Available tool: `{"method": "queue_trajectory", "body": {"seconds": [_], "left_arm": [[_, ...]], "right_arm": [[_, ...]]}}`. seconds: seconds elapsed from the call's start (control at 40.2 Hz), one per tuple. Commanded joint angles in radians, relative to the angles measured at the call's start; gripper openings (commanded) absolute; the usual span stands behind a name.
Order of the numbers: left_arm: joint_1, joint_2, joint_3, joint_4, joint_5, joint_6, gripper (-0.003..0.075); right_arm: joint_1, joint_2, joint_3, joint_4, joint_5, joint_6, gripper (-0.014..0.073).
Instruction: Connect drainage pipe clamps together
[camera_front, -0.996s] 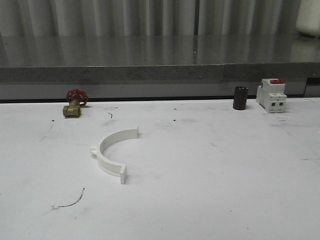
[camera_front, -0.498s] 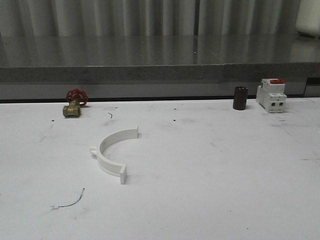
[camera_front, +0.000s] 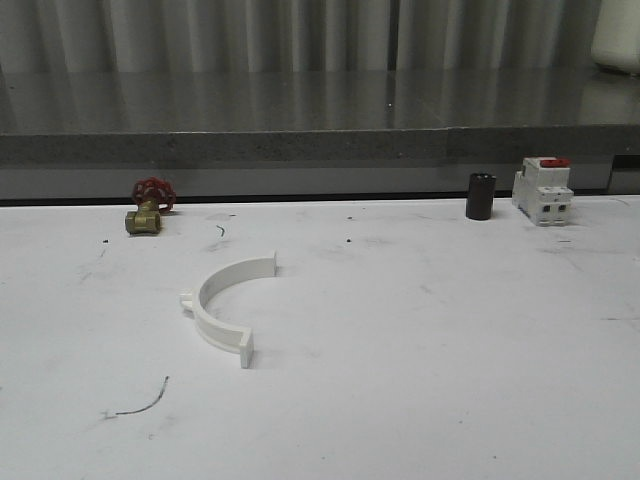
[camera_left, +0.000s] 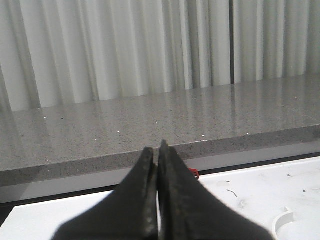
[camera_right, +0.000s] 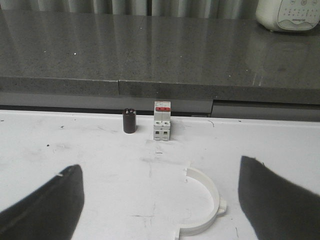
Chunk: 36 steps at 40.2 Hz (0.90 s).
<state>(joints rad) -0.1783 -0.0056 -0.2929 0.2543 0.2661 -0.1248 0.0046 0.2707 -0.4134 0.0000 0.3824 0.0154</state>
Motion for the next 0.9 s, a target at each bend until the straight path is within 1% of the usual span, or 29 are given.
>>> {"method": "queue_trajectory", "body": {"seconds": [0.0,0.697,0.797,0.871], "left_arm": [[-0.003,-0.002,-0.027,0.006,-0.076,0.001,-0.002],[-0.003,-0.002,-0.027,0.006,-0.076,0.001,-0.002],[-0.003,-0.002,-0.027,0.006,-0.076,0.001,-0.002],[-0.003,-0.002,-0.027,0.006,-0.076,0.001,-0.002]], "right_arm": [[-0.007,0.016,-0.038,-0.012,-0.07,-0.003,0.0643],[-0.007,0.019,-0.038,-0.007,-0.077,-0.003,0.0643],[-0.007,0.074,-0.054,-0.006,-0.077,-0.003,0.0643],[-0.007,0.17,-0.094,-0.006,-0.071,-0.003,0.0643]]}}
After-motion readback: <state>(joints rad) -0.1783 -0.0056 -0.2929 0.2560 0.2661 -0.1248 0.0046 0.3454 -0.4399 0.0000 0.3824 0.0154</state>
